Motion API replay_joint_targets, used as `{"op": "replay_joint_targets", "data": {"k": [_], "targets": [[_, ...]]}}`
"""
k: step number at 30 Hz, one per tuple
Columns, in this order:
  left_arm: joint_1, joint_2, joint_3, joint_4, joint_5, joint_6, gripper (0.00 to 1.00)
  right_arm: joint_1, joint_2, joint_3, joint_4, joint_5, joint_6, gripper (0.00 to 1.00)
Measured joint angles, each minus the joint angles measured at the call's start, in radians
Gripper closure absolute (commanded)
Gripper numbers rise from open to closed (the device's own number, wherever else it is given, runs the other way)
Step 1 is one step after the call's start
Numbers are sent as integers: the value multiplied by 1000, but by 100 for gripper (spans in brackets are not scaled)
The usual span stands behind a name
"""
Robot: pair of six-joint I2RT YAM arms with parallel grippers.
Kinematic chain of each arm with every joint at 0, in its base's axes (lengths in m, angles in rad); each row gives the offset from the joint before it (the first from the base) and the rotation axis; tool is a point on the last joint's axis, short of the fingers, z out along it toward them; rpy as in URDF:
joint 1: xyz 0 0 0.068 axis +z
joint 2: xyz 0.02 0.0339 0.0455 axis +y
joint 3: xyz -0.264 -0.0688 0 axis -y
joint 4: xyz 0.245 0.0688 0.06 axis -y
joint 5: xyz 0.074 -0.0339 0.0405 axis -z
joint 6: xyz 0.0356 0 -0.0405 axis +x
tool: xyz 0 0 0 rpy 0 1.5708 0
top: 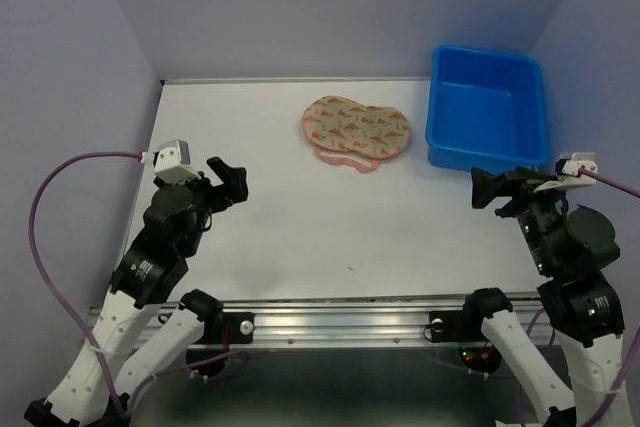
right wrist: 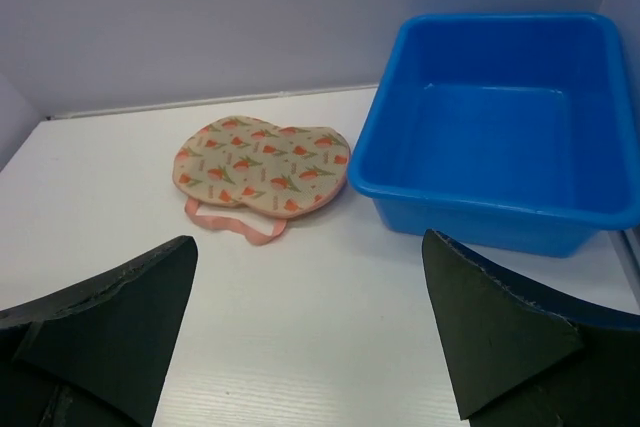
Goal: Unzip the laundry bag and remove the bra
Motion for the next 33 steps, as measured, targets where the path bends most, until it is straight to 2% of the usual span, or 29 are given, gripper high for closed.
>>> {"op": "replay_joint_targets", "data": {"k": [11,21,25,29,33], "targets": [[2,213,0,129,77,-30,1,0,-7,-2,0,-108,6,0],[13,541,-26,462,158,-138,1,0,-26,-51,-2,-276,54,0],[66,706,-26,670,219,-203,1,0,-24,-79,-6,-362,78,0],[121,882,-19,813,262,-232,1,0,-24,-95,-6,-412,95,0],[147,1136,98,889,334,-237,1,0,-25,-108,-6,-434,104,0]]}}
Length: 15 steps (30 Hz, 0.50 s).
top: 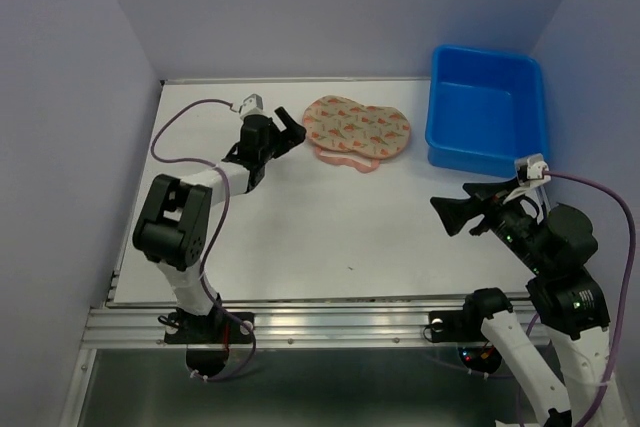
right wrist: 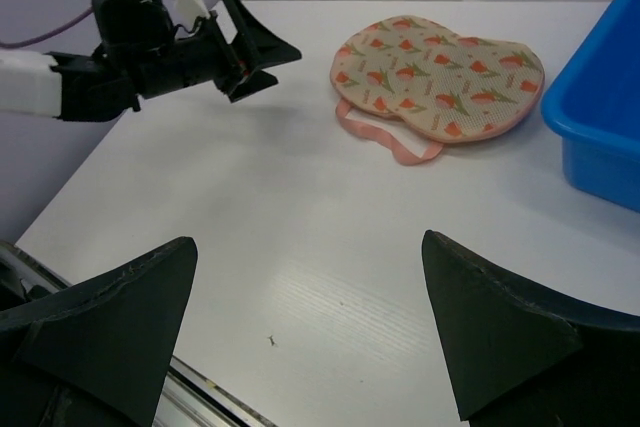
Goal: Unzip the laundry bag and remove the bra
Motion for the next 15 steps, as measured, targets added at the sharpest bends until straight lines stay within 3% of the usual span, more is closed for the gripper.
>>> {"op": "replay_joint_targets", "data": {"k": [9,15], "targets": [[17,332,209,76,124,-5,12,0,1,-26,0,-37,-1,0],[20,460,333,111,163,-21,30,0,8,-45,3,-59,-1,0]]}}
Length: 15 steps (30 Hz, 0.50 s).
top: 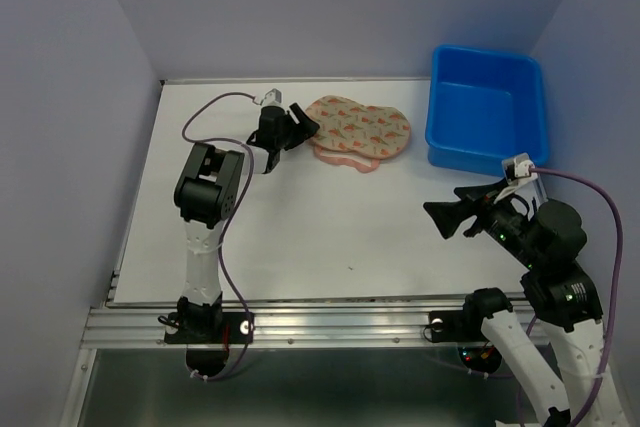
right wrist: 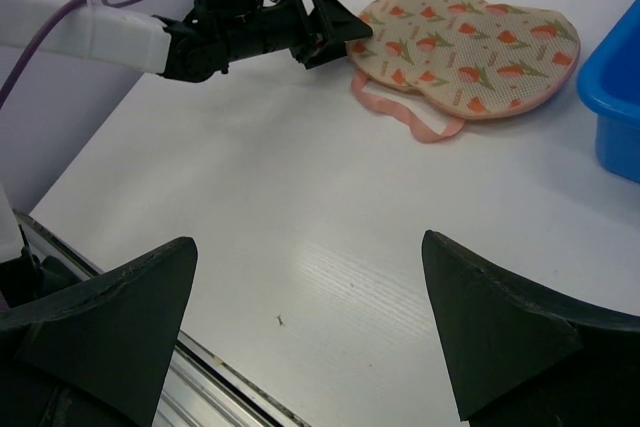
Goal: Unzip the laundry bag and remove the bra
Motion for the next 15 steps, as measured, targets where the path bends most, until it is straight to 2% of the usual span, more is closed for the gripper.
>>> {"op": "replay_joint_targets", "data": {"k": [1,3,4,6,7,11,15], "targets": [[0,17,14,2,3,-5,35,0,4,0,0,-4,0,0],[0,51,39,5,13,-11,53,0,13,0,0,-14,0,0],[0,71,51,21,23,-17,69,0,15,0,0,-18,0,0],[0,85,60,35,35,-26,85,0,18,0,1,-26,1,0],[0,88,57,42,43,-32,100,0,18,0,1,-29,1,0],[0,46,-28,119,61,-48,100,0,19,-8,10,-37,3,0],[0,-119,-271,162,58,-76,100,0,24,-38,21,-40,20,0]]}}
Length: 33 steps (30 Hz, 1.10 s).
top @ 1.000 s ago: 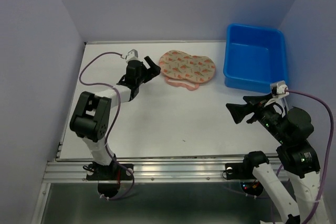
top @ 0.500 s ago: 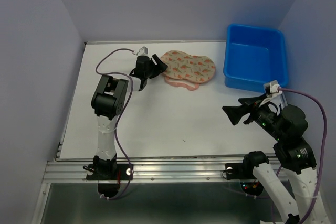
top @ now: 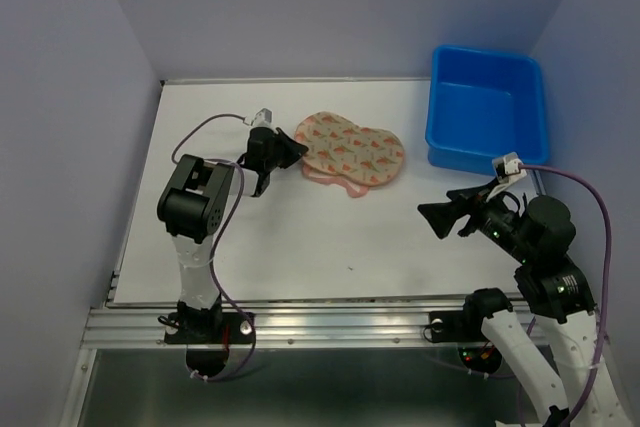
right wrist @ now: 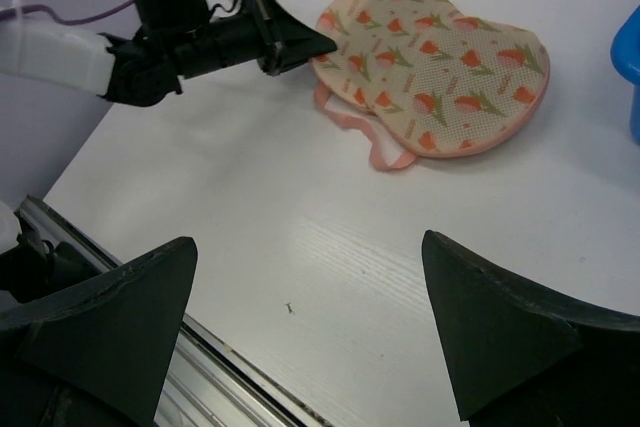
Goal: Unzip the laundry bag and remove the bra
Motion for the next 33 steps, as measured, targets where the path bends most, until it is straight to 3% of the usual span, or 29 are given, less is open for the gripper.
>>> {"op": "replay_joint_targets", "data": {"k": [5,7,9,10,13,15,21,24,28,30,33], "targets": [[-40,-356,-386,23,-105,-86,100,0,63,-31,45,-26,32,0],[-94,-478,-504,37,-165,-134,90,0,90,-54,75,-47,47,0],[-167,-591,-643,46,-236,-216,61,0,106,-83,101,-64,66,0],[-199,-633,-698,45,-253,-251,37,0,114,-96,109,-71,79,0],[-280,-754,-811,-19,-285,-311,11,0,147,-126,143,-86,104,0],[-310,-843,-830,-114,-291,-316,2,0,182,-136,161,-94,113,0],[-334,-1257,-721,-565,-393,-200,1,0,298,-177,179,-93,138,0],[-323,-1328,-562,-721,-469,-88,1,7,336,-205,186,-90,154,0],[-270,-1188,-332,-782,-472,95,1,40,385,-230,185,-62,172,3],[-257,-1040,-199,-791,-435,180,3,61,408,-231,186,-47,178,5],[-264,-877,-138,-784,-362,216,12,93,451,-234,187,-6,185,9]]}}
